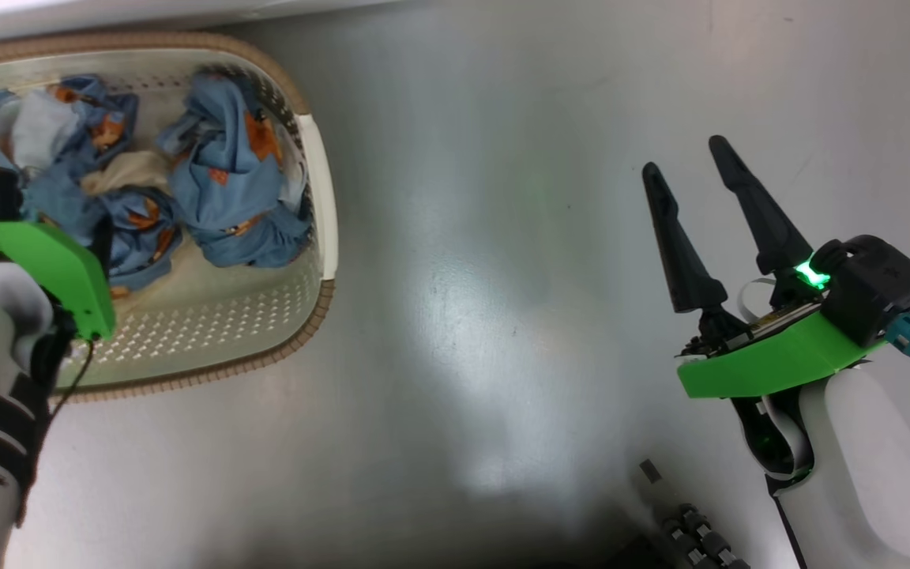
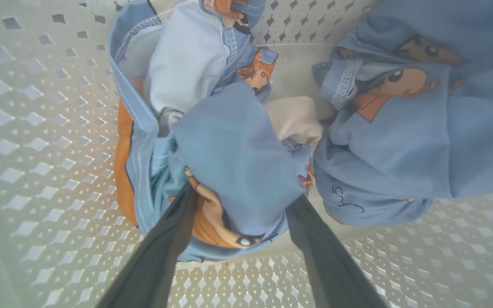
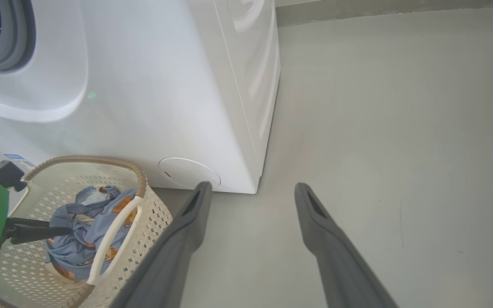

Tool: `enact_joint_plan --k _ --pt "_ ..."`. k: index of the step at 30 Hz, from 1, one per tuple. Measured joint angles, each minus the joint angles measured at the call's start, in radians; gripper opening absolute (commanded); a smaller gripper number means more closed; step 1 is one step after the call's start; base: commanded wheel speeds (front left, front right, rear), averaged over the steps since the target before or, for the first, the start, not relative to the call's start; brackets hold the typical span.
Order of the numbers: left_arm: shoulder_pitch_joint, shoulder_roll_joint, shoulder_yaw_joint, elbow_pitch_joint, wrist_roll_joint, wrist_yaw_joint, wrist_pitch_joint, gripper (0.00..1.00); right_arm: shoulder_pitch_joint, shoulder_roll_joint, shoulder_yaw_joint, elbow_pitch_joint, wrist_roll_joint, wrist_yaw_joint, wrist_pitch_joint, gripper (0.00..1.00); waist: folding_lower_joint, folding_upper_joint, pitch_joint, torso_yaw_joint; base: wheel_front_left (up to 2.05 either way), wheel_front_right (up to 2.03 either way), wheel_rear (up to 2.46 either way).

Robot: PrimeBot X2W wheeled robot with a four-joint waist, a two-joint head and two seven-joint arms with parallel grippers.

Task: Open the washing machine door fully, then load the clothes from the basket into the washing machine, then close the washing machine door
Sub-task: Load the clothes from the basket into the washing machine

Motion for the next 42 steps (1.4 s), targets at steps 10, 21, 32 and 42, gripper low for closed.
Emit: enact_joint_plan --k 10,21,32,42 --pt "-0.004 0.0 0.0 0.007 -0.051 0.0 0.006 0.0 -0.015 0.004 -0.002 0.0 0.0 0.0 0.0 1.0 0.0 0.0 -0.005 -0.012 0.0 0.0 0.0" --pt "0.075 -0.038 0.005 -0.025 -0.137 0.0 -0.101 0.0 -0.013 -0.002 -0.02 0.021 0.001 0.0 0.0 1.0 0.0 0.0 -0.099 0.014 0.0 0.0 0.0" --pt "0.243 -0.043 -0.008 -0.107 -0.216 0.0 -0.201 0.0 0.077 -0.032 -0.025 0.079 0.01 0.0 0.0 1.0 0.0 0.0 -0.269 0.041 0.0 0.0 0.0" --pt "0.389 -0.015 0.095 -0.285 -0.148 0.0 -0.206 0.0 0.175 -0.058 -0.035 0.109 0.03 0.0 0.0 1.0 0.0 0.0 -0.441 0.072 0.0 0.0 0.0"
